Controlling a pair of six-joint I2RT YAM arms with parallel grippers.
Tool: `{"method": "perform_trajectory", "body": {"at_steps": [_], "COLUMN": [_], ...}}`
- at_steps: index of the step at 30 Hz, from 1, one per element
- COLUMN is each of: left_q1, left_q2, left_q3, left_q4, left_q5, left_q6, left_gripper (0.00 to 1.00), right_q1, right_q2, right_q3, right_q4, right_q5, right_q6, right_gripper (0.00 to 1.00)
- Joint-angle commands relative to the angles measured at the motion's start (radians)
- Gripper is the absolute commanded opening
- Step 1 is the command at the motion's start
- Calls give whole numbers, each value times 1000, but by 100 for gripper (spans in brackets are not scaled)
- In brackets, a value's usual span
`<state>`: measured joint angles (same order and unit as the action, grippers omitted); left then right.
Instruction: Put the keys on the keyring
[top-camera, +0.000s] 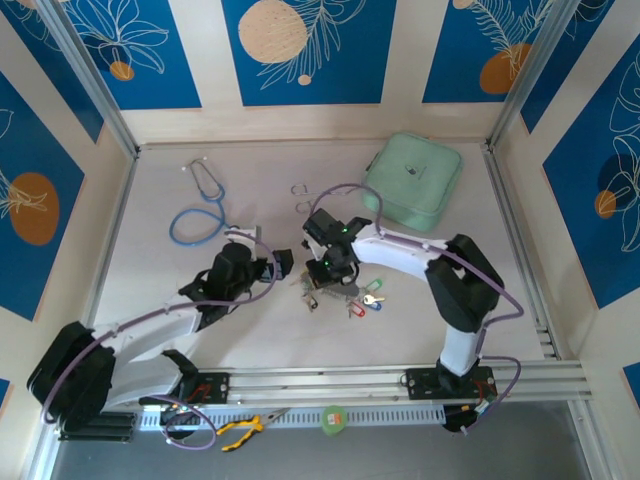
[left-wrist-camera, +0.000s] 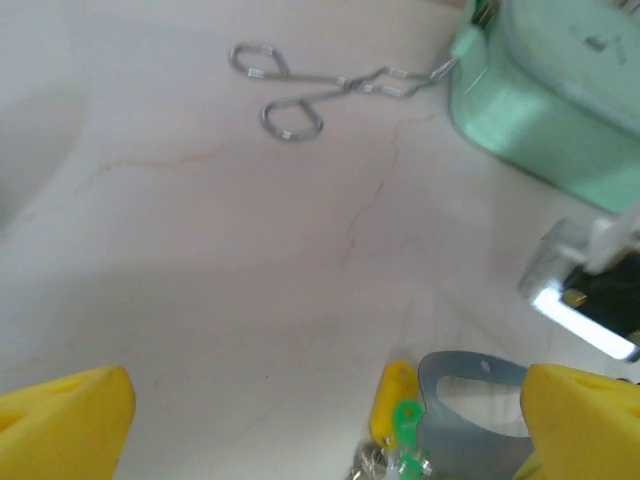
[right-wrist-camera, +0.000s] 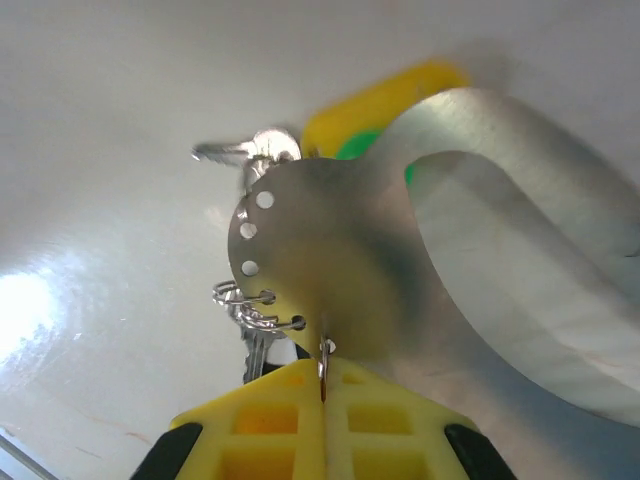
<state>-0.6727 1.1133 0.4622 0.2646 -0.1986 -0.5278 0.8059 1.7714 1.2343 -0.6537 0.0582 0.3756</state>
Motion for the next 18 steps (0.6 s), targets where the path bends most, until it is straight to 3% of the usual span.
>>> {"method": "perform_trajectory", "body": {"at_steps": [1,5,9,14,18], "left_q1": [-13,-13,-13,-13,-13], "left_q2": [-67,-94,-93,-77,-35], "left_q3": [10,37,63,77,96], "left_q4": [-3,10,12,17,-6], "left_q5": [-29,43,139,320,454], "left_q6": [134,301,469,677,797], "left_gripper": [98,94,83,71,67], "right_q1": [3,-19,-56,-104,-105], "right_q2": [-119,-199,-279,-366,-433], "right_q3": [-51,-129,-214,-322,-403], "right_q4": [60,163,265,373,415], "right_q5": [93,43,-74,-257,-359], "right_q6": [-92,-182,-275,-392,-513], "right_gripper": [0,0,0,0,0]}}
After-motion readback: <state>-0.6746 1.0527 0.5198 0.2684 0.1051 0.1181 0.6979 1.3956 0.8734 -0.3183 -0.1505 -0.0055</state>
